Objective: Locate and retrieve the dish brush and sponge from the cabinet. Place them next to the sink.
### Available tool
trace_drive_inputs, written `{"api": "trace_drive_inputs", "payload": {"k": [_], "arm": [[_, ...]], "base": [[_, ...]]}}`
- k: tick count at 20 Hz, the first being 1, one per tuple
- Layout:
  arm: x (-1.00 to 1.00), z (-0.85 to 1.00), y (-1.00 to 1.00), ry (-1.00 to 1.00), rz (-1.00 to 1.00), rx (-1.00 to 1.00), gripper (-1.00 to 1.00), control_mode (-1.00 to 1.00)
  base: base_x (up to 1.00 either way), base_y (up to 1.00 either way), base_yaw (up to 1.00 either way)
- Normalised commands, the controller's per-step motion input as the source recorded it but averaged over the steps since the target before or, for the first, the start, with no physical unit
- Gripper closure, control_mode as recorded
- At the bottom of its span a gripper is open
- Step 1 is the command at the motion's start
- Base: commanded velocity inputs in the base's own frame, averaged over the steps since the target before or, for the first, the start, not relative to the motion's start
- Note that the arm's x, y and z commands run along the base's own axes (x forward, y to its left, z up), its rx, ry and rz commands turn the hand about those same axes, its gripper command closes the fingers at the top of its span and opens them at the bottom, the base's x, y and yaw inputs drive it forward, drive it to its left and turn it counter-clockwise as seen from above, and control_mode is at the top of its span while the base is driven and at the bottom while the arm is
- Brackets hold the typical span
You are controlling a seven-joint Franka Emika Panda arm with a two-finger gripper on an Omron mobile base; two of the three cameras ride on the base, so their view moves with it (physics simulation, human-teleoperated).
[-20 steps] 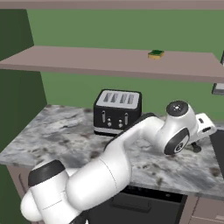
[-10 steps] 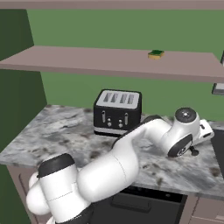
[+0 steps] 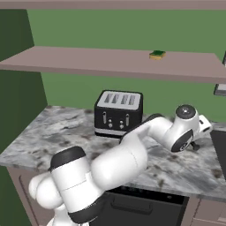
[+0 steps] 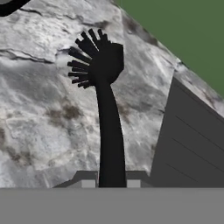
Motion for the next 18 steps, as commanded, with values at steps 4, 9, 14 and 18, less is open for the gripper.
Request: {"api": "trace_drive_inputs", "payload": {"k": [4,9,14,18], "arm": [[0.22,-0.36,-0.15,0.02,0.00,0.01,1.00,-1.00],[0.50,-0.16,-0.09,0.09,0.00,0.00,1.00,-1.00],[0.42,-0.17,-0.17,0.04,0.01,0.00,1.00,-1.00],[0.40,-0.18,-0.28,0.04,0.00,0.00,1.00,-1.00]], "base": [[0.00,0.00,0.00],[0.00,0.00,0.00],[0.00,0.00,0.00],[0.00,0.00,0.00]]}}
